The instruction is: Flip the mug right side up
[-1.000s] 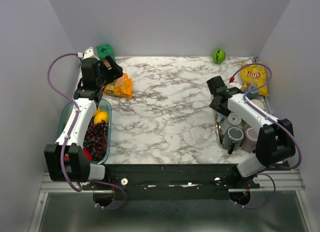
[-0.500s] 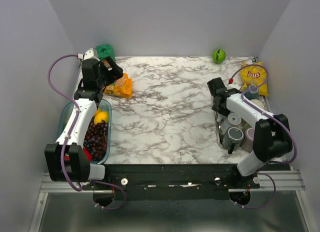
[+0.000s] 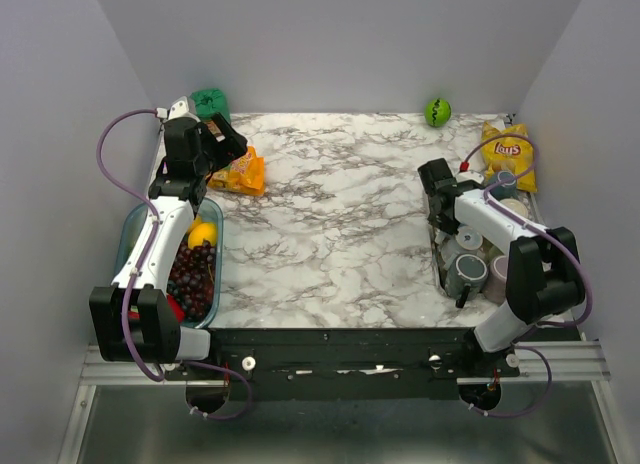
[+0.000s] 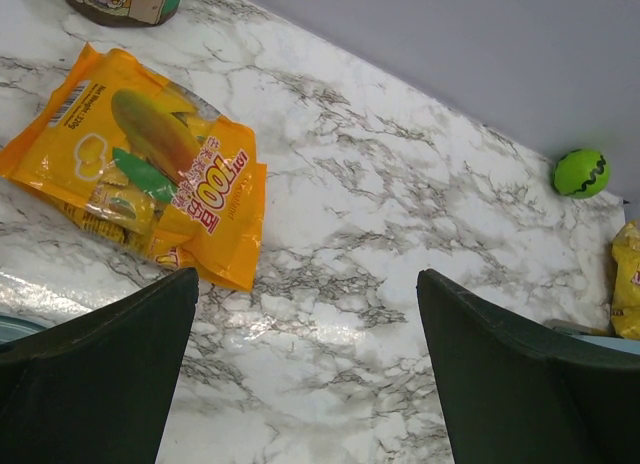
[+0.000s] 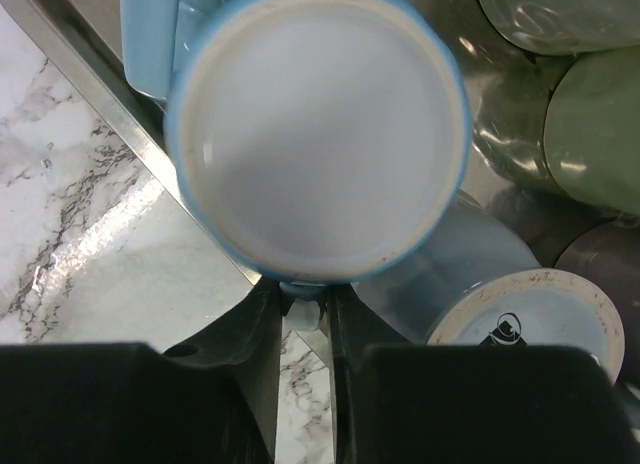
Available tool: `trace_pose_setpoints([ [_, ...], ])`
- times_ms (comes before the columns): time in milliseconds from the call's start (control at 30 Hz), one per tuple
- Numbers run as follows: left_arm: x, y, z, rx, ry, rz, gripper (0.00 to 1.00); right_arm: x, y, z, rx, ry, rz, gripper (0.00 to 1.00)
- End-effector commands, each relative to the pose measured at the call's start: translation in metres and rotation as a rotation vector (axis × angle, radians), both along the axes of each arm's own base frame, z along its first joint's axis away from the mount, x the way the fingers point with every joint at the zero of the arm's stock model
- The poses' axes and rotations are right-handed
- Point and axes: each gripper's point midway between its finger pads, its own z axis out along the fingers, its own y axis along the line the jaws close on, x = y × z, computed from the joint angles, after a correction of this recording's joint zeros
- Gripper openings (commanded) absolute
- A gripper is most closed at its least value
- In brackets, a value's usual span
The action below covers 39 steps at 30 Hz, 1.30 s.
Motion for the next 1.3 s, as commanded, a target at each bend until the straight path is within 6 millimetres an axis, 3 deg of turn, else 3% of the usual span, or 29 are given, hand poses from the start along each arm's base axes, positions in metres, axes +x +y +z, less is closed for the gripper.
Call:
trace_pose_setpoints([
  [0,-0.002,-0.004,0.0,-0.018,0.003,-0.02,0.99,0.007,-0.005,-0.008,-0.01,-0.019,-0.013,0.18],
  [67,-0.003,-0.003,0.001,-0.017,0.002,-0.017,0.99,0.007,-0.005,-0.008,-0.013,-0.017,-0.013,0.01],
  [300,-0.004,-0.006,0.001,-0.022,-0.004,-0.03,0.99,0.007,-0.011,0.005,-0.035,-0.058,-0.035,0.01],
  [600,-0.007,-0.009,0.006,-0.026,-0.026,-0.05,0.99,0.009,-0.009,0.045,0.015,-0.167,-0.043,0.01],
  [800,-0.01,-0.017,0.011,-0.044,-0.06,-0.093,0.99,0.008,0.005,0.078,0.11,-0.252,-0.003,0.01],
  [1000,-0.011,-0.036,0.024,-0.116,-0.121,-0.177,0.99,0.025,0.046,0.13,0.301,-0.403,0.177,0.01],
  [1233,-0.023,-0.088,0.048,-0.195,-0.205,-0.374,0.99,0.045,0.123,0.221,0.603,-0.649,0.53,0.01],
  [1267,-0.029,-0.104,0.055,-0.224,-0.224,-0.436,0.99,0.052,0.132,0.241,0.636,-0.717,0.574,0.01],
])
